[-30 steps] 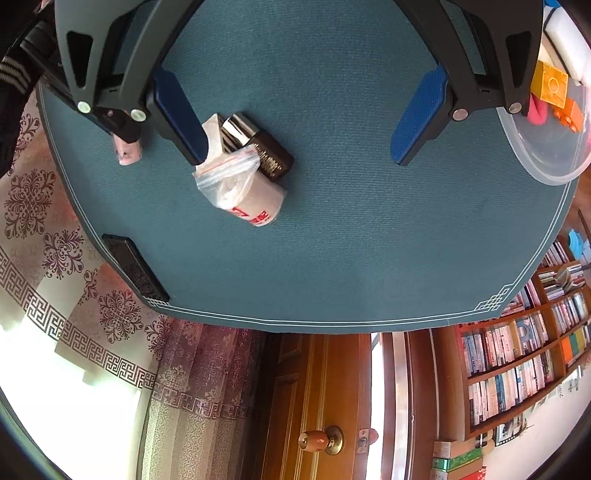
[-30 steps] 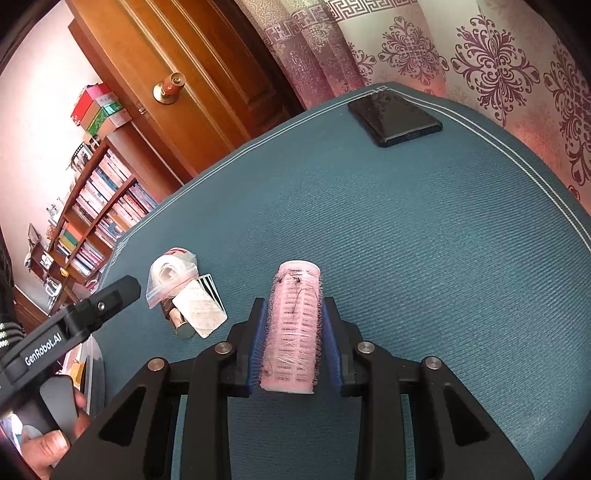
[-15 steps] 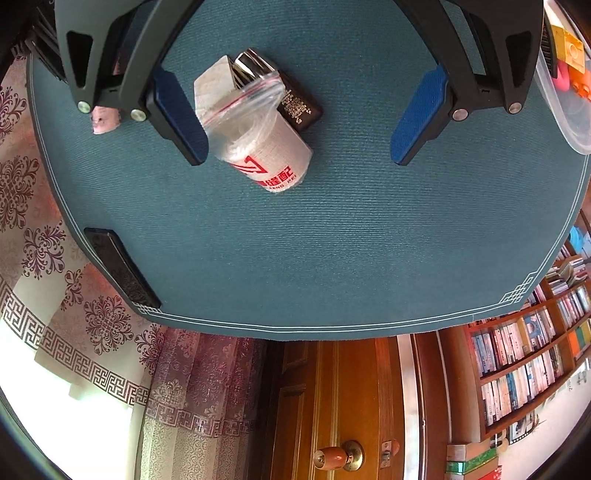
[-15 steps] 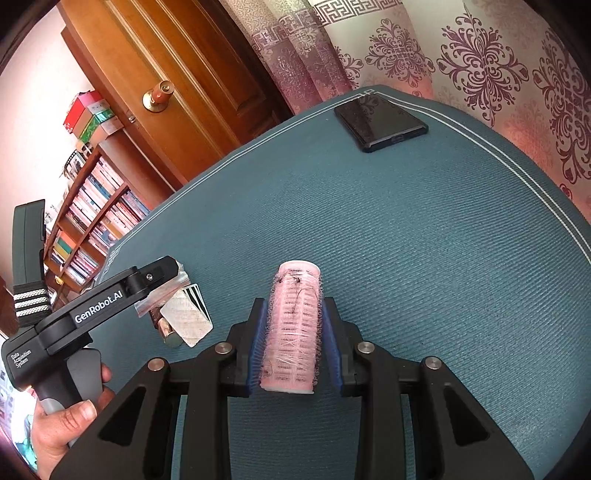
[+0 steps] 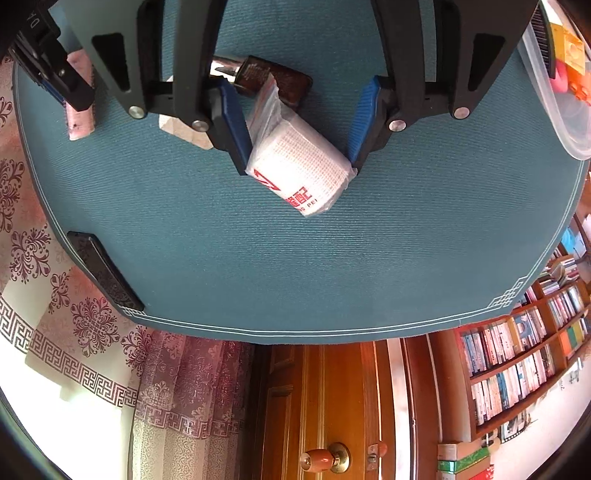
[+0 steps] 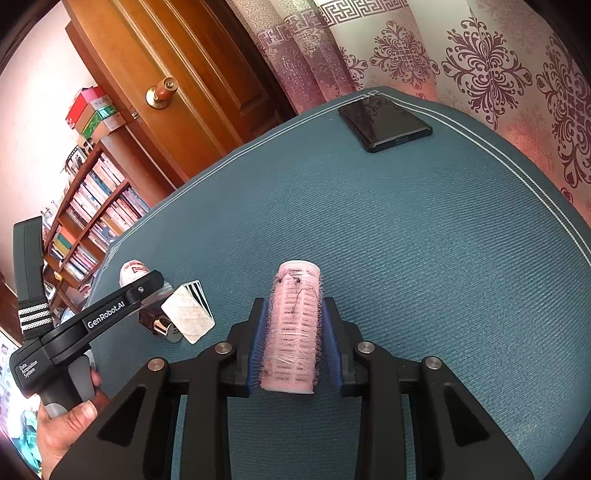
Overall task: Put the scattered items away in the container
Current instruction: 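Carry the white packet and pink roller over the clear bowl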
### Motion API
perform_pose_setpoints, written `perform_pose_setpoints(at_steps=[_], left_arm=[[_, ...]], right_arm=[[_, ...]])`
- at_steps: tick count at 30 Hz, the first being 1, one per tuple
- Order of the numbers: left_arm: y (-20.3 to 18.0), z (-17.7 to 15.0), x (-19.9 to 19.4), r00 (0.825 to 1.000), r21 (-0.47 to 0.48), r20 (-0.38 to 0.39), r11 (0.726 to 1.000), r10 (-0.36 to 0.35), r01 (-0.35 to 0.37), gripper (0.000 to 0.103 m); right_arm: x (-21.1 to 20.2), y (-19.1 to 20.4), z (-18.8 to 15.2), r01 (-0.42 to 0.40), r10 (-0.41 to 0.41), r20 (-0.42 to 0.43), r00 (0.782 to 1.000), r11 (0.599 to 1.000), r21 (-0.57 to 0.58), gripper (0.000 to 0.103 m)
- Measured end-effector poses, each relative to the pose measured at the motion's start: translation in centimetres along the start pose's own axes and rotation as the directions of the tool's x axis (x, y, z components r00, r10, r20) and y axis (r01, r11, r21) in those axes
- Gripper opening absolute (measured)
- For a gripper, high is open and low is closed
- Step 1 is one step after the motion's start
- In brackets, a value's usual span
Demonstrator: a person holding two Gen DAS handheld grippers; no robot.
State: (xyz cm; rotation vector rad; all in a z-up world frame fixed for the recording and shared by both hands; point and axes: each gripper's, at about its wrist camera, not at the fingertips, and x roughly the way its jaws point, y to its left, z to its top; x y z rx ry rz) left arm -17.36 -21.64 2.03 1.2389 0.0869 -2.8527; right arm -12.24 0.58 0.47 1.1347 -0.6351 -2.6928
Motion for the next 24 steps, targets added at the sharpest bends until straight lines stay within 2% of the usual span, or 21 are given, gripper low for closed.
perform_pose_setpoints(at_steps=[5,19,24], left_arm=[[1.9,-0.8,-2.4,0.999,-0.029,0.035,0.999,0.017,-0.016,0.056],[5.5,-5.0,-8.4,0.998,-0.059,0.053,0.998,0.025,-0.022,0.056],[6.2,-6.0,-10.3,0.994,-0.042,0.083,0.997,0.069,-0.066,0.056]], right_arm=[[0.0,0.8,-0.3,-0.006,0.006,-0.001,1.0,1.0,-0.029,0.032],[0.0,1.8,-1.1,0.002,-0.001,0.006,1.0,0.997,-0.078,0.032],[-0.3,2.2,-1.4,0.0,0.001,0.012,1.0,0.995,-0.097,0.032]])
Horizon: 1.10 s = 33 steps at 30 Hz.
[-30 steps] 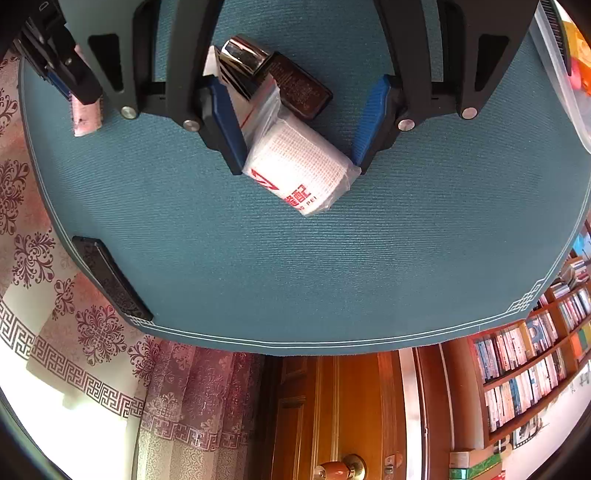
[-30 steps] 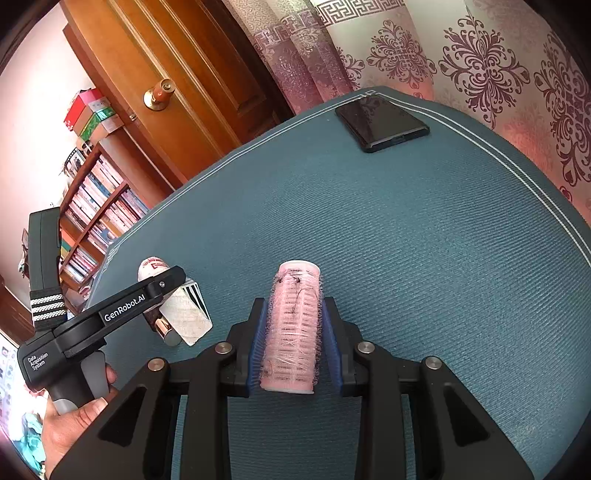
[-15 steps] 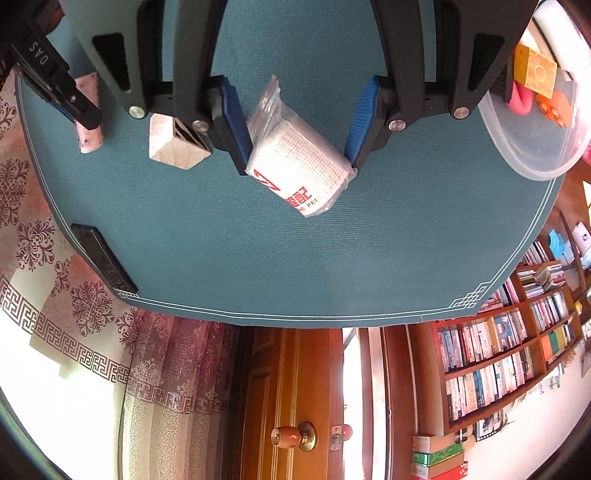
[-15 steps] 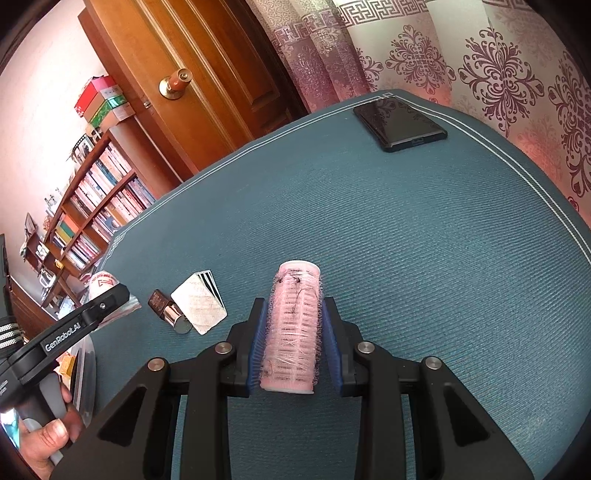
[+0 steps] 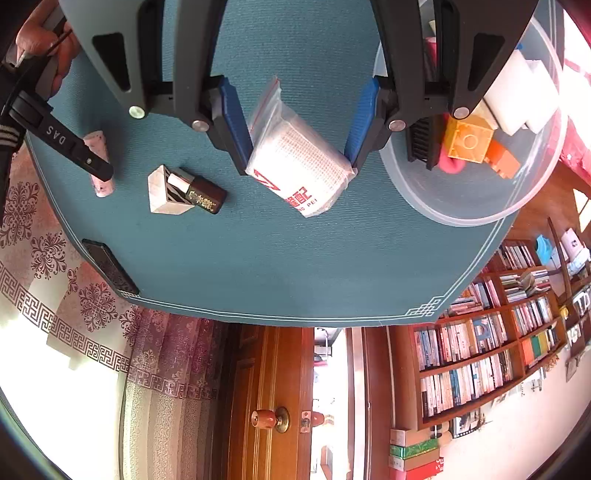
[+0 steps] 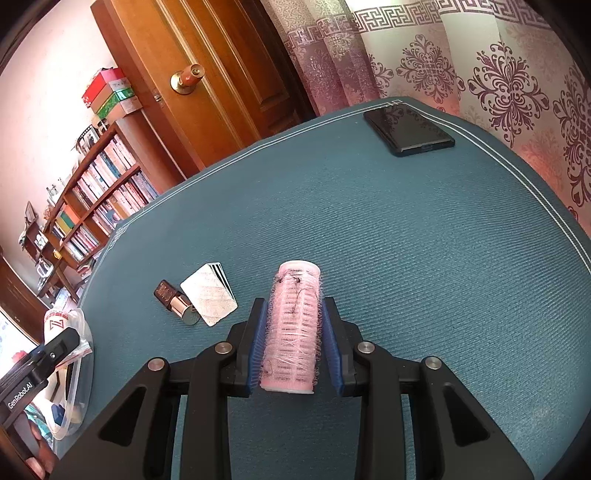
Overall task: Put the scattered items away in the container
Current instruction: 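Carry the white packet and pink roller over the clear bowl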
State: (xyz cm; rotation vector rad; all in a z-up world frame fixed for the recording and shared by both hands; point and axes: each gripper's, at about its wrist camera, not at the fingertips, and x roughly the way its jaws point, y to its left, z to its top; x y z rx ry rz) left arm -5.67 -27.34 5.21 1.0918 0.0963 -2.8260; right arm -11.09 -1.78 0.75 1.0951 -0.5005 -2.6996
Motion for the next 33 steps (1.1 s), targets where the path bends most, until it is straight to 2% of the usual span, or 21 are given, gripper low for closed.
perform_pose_setpoints(at_steps=[5,10,21,26,33], left_arm=[[0.9,-0.7,-1.8,0.997,0.026,0.048,0.998,0.059,-0.06,0.056],[2.4,-1.3,-2.8,0.994,0.017,0.067,0.996,0.085,-0.086,0.056],[5.8,-3.0,-3.9,0.991,-0.022,0.066,0.994,0.112,-0.111,0.056],[7.6,-3.7,-4.0,0.989,-0.044,0.066,0.99,0.134,-0.131,0.056],[10.4,-5.0,-3.7,0.989,-0.078,0.049,0.987,0.141,-0.137,0.056]], right_arm=[[-0.3,0.8,-0.3,-0.001,0.001,0.009,1.0,1.0,-0.027,0.032],[-0.5,1.5,-0.6,0.005,-0.004,0.019,1.0,0.999,-0.048,0.032],[-1.4,2.9,-1.3,0.025,-0.021,0.046,0.999,0.997,-0.071,0.032],[-1.6,4.7,-2.4,0.065,-0.057,0.061,0.997,0.988,-0.142,0.032],[-3.1,6.3,-3.3,0.048,-0.036,0.07,0.997,0.984,-0.171,0.032]])
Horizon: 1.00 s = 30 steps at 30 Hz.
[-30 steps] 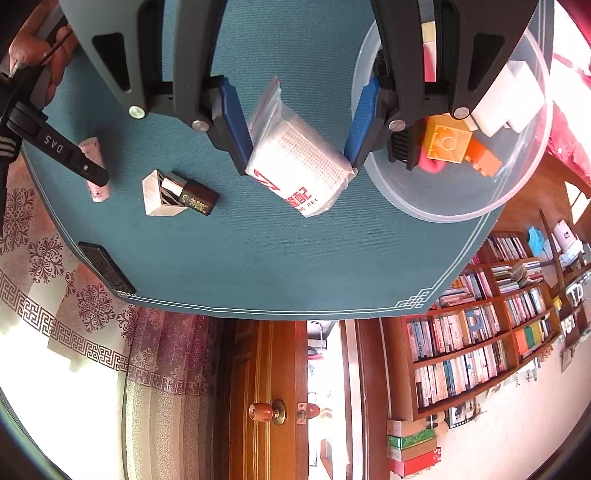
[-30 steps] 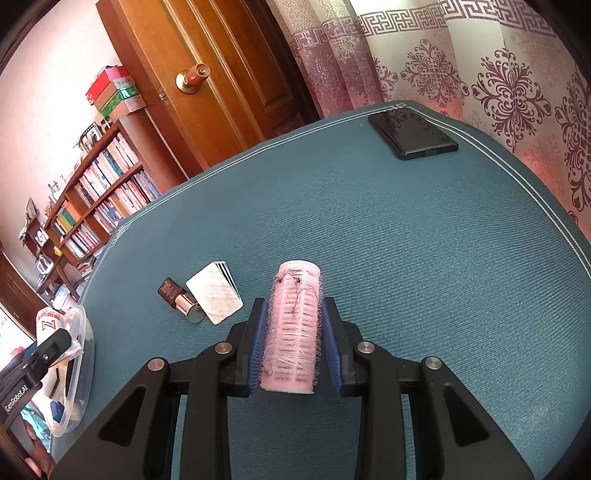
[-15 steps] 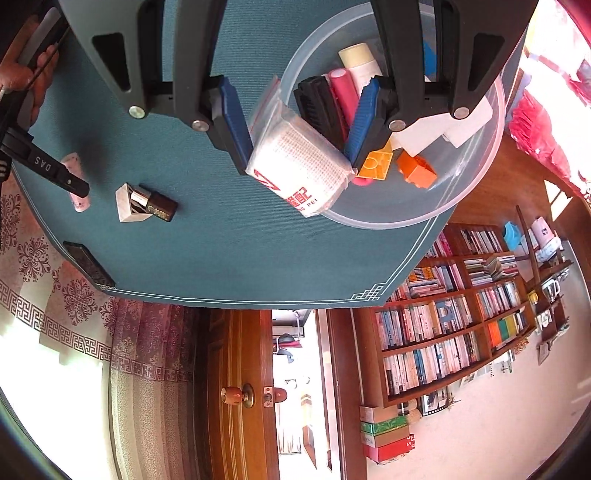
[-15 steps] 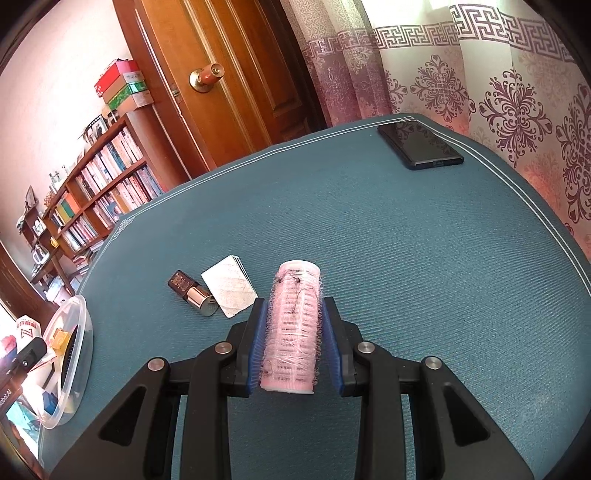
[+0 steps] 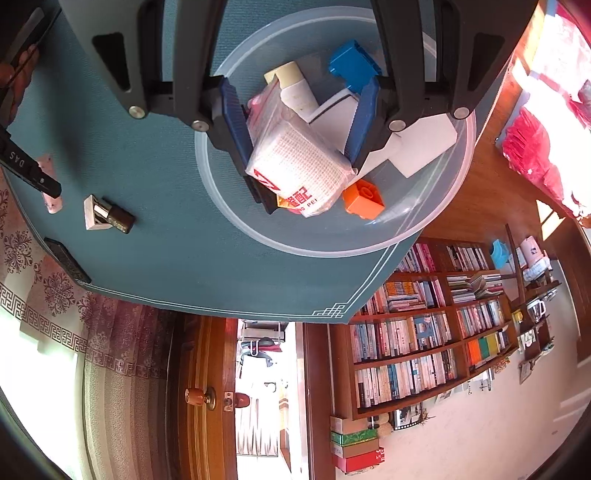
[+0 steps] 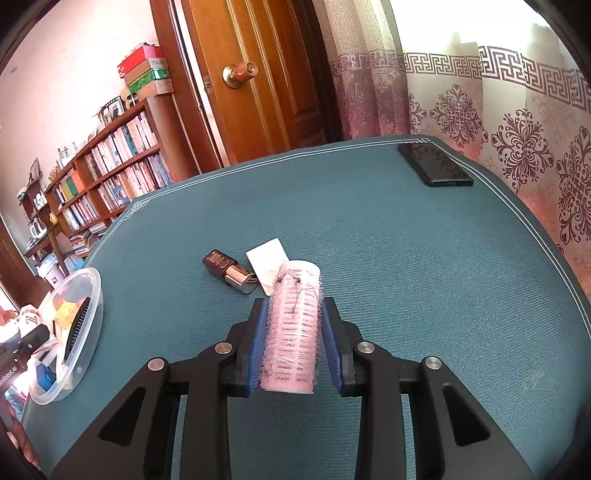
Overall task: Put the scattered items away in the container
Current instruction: 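Carry the white packet and pink roller over the clear bowl, then open left gripper to drop packet while right gripper releases roller into bowl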
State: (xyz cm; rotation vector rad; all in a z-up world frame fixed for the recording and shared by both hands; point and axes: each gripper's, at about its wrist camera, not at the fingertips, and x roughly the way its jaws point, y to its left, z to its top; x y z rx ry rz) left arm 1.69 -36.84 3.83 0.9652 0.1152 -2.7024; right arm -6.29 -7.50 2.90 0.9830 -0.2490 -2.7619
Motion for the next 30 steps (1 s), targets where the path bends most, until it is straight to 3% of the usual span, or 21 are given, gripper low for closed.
perform_pose_setpoints(at_steps=[12,26,30], left_arm=[[3.9,-1.0,0.7,1.0,-0.061,-0.01,0.998,-0.005,0.004,0.056],[4.9,-0.4,2.2,0.998,-0.072,-0.036,0.997,-0.041,0.039,0.058],[6.5,-0.2,3.3,0.991,-0.116,-0.069,0.988,-0.111,0.103,0.065]], right_arm=[[-2.3,5.2,0.2,-0.143,0.143,-0.013,0.99,0.99,-0.006,0.032],[-1.7,13.1,-1.4,-0.293,0.285,-0.088,0.954,0.952,-0.093,0.032],[-1.5,14.9,-2.0,-0.324,0.311,-0.11,0.944,0.938,-0.123,0.032]])
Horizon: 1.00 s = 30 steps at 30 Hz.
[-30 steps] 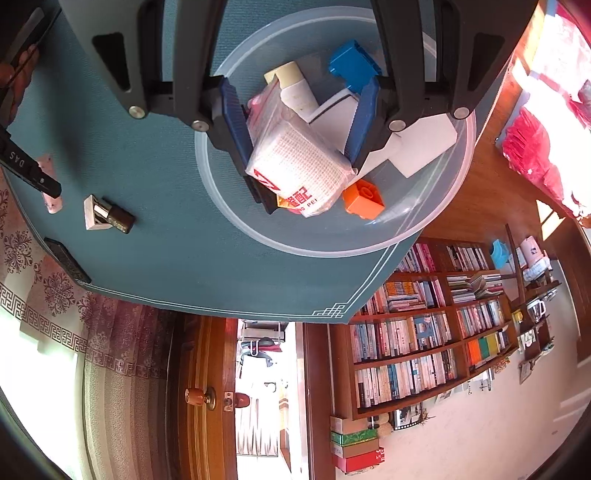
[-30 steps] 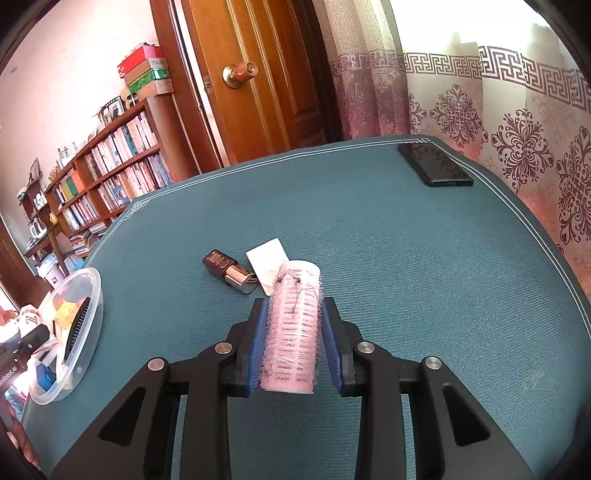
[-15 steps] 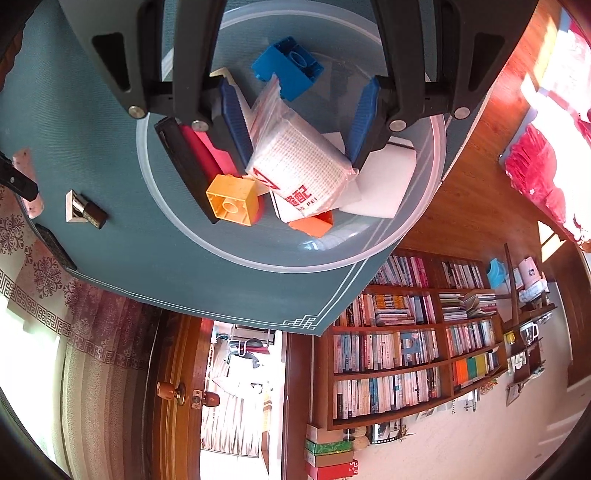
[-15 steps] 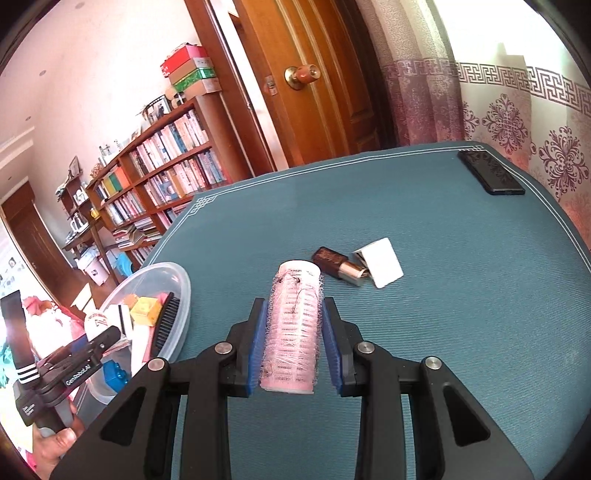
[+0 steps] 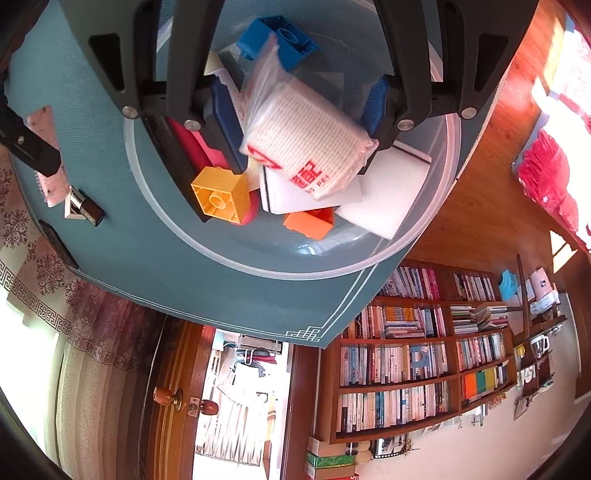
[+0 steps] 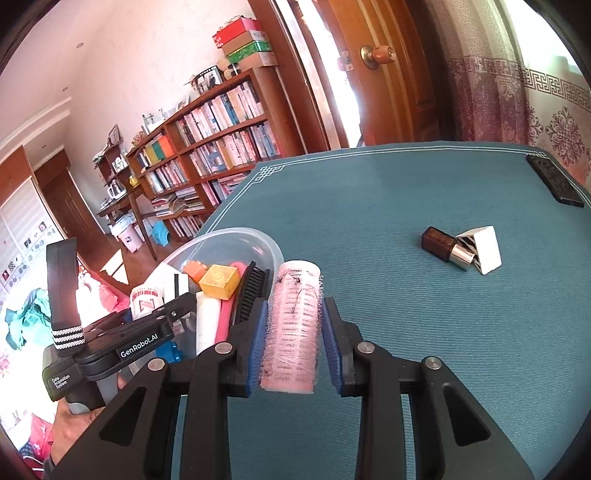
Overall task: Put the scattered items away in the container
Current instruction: 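Open left gripper to drop packet while right gripper releases roller into bowl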
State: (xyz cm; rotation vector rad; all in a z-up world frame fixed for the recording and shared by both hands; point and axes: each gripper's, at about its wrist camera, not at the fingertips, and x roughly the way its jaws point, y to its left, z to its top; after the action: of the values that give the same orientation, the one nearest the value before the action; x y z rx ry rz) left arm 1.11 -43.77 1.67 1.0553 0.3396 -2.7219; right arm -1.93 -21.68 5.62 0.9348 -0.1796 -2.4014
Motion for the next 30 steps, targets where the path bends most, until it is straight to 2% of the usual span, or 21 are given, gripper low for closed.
perform_pose_setpoints(at_steps=[5,8,11,21,25,27,30], left_arm=[[2.3,0.1,0.3,0.995,-0.083,-0.04,0.993,-0.091,0.087,0.071],[2.8,0.2,-0.4,0.991,-0.084,-0.033,0.988,-0.129,0.126,0.08],[3.2,0.3,-1.2,0.989,-0.087,-0.025,0.986,-0.143,0.14,0.081],[5.8,1.4,-3.9,0.995,-0.138,0.044,0.986,-0.088,0.093,0.085],[6.0,1.5,-4.2,0.998,-0.128,0.052,0.991,-0.037,0.043,0.086],[6.0,1.4,-4.4,0.998,-0.122,0.056,0.992,-0.021,0.027,0.088],[5.9,1.4,-4.7,0.997,-0.118,0.07,0.993,-0.007,0.015,0.098]], right_arm=[[1.2,2.1,-0.1,-0.043,0.043,-0.027,0.999,0.999,-0.031,0.032],[1.9,3.5,-0.5,-0.069,0.066,-0.047,0.997,0.996,-0.054,0.032],[2.5,4.4,-0.9,-0.091,0.086,-0.067,0.994,0.993,-0.071,0.032],[4.2,7.5,-1.6,-0.144,0.128,-0.115,0.985,0.98,-0.137,0.033],[4.9,8.5,-1.7,-0.157,0.137,-0.131,0.982,0.974,-0.161,0.033],[5.4,8.9,-1.8,-0.165,0.141,-0.147,0.979,0.972,-0.169,0.034],[5.9,9.2,-1.8,-0.18,0.151,-0.166,0.975,0.968,-0.177,0.035]])
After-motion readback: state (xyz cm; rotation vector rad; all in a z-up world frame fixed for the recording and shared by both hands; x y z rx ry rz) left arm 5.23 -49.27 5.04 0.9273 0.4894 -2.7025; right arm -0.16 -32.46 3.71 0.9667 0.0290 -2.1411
